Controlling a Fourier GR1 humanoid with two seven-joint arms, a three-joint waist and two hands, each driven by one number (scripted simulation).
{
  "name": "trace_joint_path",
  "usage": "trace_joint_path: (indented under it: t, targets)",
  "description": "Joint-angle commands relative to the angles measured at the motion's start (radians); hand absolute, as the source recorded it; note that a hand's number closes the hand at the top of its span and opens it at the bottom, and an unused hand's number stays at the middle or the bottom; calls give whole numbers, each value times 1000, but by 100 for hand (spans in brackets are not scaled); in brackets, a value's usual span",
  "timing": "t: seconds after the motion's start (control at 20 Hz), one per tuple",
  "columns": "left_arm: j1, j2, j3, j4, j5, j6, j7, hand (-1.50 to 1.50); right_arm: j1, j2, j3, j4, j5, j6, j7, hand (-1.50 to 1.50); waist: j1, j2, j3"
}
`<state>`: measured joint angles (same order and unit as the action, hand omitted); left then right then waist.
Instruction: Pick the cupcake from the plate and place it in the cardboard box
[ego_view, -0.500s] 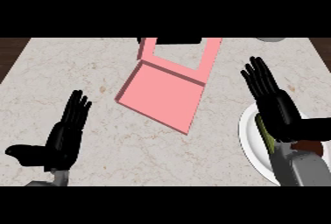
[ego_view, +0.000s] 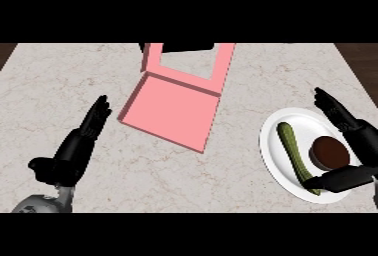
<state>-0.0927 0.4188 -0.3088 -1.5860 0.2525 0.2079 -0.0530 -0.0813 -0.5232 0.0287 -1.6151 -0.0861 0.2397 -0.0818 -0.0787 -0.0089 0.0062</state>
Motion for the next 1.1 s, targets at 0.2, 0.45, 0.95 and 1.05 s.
trace_joint_path:
  t: [0.2,0.45,0.95,1.05]
  targets:
    - [-46,13,-59,19,-38,-48,34,0,136,-326,-4,-37,461,-69,-409,-150,-5,3,-1]
    - [-114,11,-47,30,-51,-54,100,0,309,-442,-160,-84,500,-151,-564,-150,16,1,-6]
    - [-105,-49,-81,-10,-109,-57,139,0,528,-555,-312,-303,453,173,-392,-150,54,3,-8]
    - [-123,-50,-47,31,-101,-89,119,0,517,-547,-348,-327,439,236,-358,-150,62,6,-7]
